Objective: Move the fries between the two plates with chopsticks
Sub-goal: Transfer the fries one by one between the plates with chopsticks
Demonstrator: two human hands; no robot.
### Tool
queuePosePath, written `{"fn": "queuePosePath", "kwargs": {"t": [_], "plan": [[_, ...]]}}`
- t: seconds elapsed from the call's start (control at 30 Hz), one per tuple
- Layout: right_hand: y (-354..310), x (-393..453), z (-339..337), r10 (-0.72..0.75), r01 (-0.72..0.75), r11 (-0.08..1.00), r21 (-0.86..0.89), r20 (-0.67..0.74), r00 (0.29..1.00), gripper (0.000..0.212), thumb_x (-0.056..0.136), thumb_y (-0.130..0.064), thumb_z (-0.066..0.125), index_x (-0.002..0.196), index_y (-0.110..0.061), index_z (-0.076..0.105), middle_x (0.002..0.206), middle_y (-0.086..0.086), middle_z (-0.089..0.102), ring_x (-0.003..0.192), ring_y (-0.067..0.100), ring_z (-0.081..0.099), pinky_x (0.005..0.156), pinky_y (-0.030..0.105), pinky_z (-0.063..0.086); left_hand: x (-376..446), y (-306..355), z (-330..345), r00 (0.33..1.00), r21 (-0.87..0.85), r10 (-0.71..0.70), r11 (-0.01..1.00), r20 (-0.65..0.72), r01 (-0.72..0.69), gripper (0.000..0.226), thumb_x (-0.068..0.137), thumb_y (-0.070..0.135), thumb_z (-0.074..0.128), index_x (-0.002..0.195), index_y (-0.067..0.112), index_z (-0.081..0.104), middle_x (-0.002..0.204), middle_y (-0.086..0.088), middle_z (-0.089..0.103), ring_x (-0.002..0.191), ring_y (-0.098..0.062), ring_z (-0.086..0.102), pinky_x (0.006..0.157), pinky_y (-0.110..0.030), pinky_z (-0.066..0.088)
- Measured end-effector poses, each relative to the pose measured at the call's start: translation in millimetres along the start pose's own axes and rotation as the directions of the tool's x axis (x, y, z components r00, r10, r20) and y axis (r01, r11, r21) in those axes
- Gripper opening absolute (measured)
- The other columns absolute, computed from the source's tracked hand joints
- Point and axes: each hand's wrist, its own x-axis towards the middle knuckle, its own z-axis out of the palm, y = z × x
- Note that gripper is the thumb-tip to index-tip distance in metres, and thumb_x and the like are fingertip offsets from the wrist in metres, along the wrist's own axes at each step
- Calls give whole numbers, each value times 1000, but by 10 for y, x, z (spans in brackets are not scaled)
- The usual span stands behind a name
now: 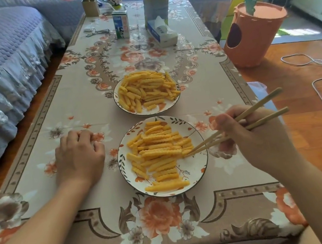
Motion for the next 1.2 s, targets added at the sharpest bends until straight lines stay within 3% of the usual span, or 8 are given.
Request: {"fn": "queuePosePath", "kwargs": {"t": [0.2,0.33,0.63,0.77,0.97,1.1,1.2], "plan": [[-113,175,-179,5,4,991,134,-64,998,34,93,-30,60,81,0,68,57,11,66,46,31,66,47,38,57,-10,-2,-9,1000,0,8,1000,7,-8,26,93,27,54,112,10,61,112,-17,58,104,-34,48,87,-49,43],[-107,628,-17,-6,33,979,200,-133,991,32,104,-26,55,88,-2,69,62,7,67,53,29,70,53,36,62,-12,-6,-8,1000,4,12,1000,4,-12,27,92,27,54,112,11,62,111,-16,59,101,-33,48,85,-48,43],[69,1306,712,-11,13,998,65,-36,999,24,103,-25,61,91,-7,73,69,12,71,58,30,72,61,45,64,-1,-18,-22,1000,-18,18,1000,15,-18,38,86,36,39,108,14,62,108,-10,59,99,-29,48,85,-46,44],[158,1304,749,-8,12,996,83,-47,999,23,103,-24,61,89,-9,71,71,14,70,55,28,71,60,46,64,-7,-23,-26,1000,-12,14,1000,16,-14,36,86,35,41,107,15,62,107,-10,58,99,-30,48,85,-46,43],[-56,1128,508,20,0,986,168,-114,993,34,105,-29,56,81,-7,68,53,3,65,49,24,68,53,35,61,-7,-30,-23,1000,-7,15,1000,23,-14,27,91,30,51,110,15,62,110,-10,57,101,-29,48,87,-46,43],[-298,668,131,12,0,968,249,-48,999,37,98,-33,55,82,-1,66,54,9,64,47,28,66,49,34,60,-9,-34,-12,1000,-11,10,1000,19,-9,27,92,29,53,112,14,62,112,-11,57,103,-30,48,88,-47,43],[-282,247,-39,36,-38,985,170,17,999,40,91,-33,56,79,4,66,54,16,63,44,31,64,45,32,57,-12,-21,-19,1000,-11,11,1000,15,-11,28,92,29,52,113,13,62,113,-12,57,104,-31,48,89,-47,43]]}}
